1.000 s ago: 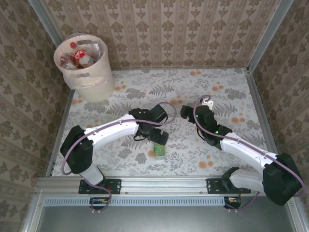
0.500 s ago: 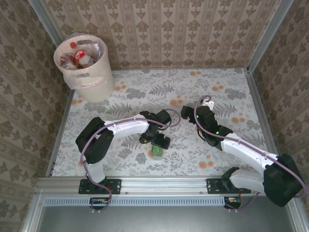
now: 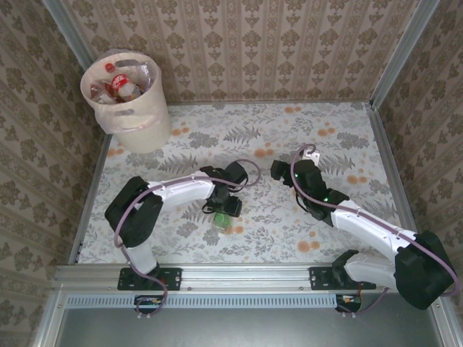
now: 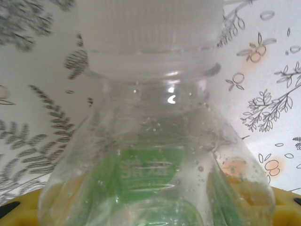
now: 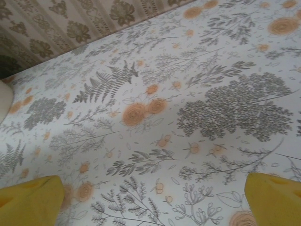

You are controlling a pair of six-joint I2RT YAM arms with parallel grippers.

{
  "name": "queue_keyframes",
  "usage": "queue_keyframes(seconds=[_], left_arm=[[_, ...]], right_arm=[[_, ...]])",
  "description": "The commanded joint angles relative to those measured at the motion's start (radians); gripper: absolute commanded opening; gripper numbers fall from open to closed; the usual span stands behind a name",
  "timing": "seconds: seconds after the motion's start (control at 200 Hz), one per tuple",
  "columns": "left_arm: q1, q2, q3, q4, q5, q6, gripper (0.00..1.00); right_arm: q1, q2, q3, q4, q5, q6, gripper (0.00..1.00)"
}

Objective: Put the plastic bottles in the bin

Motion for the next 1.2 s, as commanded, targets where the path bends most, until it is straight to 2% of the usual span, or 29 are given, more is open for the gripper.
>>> queue_keyframes(seconds=[0.0,0.185,0.495,0.695,0.94,1.0,1.095,1.195], left_arm=[[0.036,-0.07,-0.033,0.044,-0.039,0.023,0.58],[0.11,-0.143,-0.073,0.098,-0.058,0.036,0.55],[0.24,-0.243,-0.042,0.153,-0.097,0.095,0.53],[0.327,-0.302,-0.005,0.214,-0.114,0.132,0.53],[0.411,-0.364,0.089,0.289,-0.212,0.187,0.52],[0.465,-0.377,0.11,0.334,-0.236,0.189,0.52],[0.523,-0.37,0.183,0.386,-0.21,0.214,0.53],[0.575,-0.322,0.318,0.343,-0.201,0.261,0.52]], right_arm=[[-0.004,-0.009,-0.017,0.099,-0.069,-0.038,1.0],[0.002,0.025,0.007,0.183,-0.202,-0.106,1.0],[0.056,0.132,0.11,0.248,-0.326,-0.224,1.0],[0.077,0.194,0.176,0.274,-0.341,-0.223,1.0],[0.086,0.222,0.222,0.277,-0.318,-0.201,1.0],[0.086,0.228,0.234,0.266,-0.306,-0.194,1.0],[0.086,0.237,0.255,0.244,-0.302,-0.192,1.0],[0.086,0.238,0.271,0.233,-0.3,-0.196,1.0]])
